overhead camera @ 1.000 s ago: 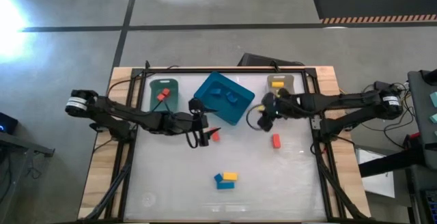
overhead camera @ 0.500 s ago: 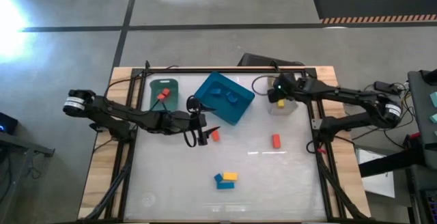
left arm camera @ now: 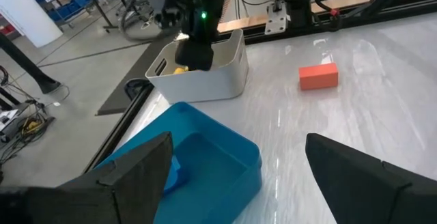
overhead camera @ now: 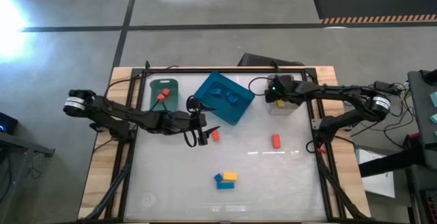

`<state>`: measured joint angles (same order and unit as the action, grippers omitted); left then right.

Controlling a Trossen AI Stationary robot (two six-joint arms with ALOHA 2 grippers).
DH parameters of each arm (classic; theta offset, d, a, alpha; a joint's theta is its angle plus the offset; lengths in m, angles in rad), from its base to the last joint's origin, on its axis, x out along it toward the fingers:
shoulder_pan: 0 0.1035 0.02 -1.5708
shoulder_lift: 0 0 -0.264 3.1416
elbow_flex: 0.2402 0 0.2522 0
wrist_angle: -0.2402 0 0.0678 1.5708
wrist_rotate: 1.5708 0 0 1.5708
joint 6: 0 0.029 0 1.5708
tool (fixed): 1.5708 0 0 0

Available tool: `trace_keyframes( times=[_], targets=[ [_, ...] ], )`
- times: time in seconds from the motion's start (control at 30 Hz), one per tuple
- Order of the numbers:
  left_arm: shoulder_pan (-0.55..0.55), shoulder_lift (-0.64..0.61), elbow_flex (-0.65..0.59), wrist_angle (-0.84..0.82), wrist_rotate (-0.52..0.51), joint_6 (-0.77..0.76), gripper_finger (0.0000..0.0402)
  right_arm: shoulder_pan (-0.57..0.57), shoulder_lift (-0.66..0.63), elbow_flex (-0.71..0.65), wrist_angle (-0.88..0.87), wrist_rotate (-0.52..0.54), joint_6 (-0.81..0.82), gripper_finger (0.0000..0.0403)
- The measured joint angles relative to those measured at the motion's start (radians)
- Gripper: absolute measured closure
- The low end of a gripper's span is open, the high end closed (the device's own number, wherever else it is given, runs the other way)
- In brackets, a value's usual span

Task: Sort & place blocks by color
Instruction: Put the yellow block into the gray bin, then put the orange block into the green bin

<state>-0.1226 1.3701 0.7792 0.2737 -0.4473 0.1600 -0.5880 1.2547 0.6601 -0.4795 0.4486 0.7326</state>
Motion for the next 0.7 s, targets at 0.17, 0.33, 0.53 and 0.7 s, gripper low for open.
trace_keyframes(
  times=[0.17,0.33,0.53,0.7],
  targets=[
    [0.000,0.000,0.000,0.000,0.000,0.000,0.0084,0.001,0.066,0.010,0.014,-0.003,0.029,0.0256],
    [0.000,0.000,0.000,-0.001,0.000,-0.027,0.0084,0.001,0.084,0.026,0.014,0.001,0.020,0.0229],
    [-0.001,0.001,0.000,-0.013,0.000,-0.050,0.0084,0.000,0.030,0.032,0.006,0.004,-0.001,0.0213],
    [-0.001,0.001,0.000,-0.014,0.000,-0.050,0.0084,0.000,-0.015,0.032,0.002,0.000,-0.021,0.0212]
  ],
)
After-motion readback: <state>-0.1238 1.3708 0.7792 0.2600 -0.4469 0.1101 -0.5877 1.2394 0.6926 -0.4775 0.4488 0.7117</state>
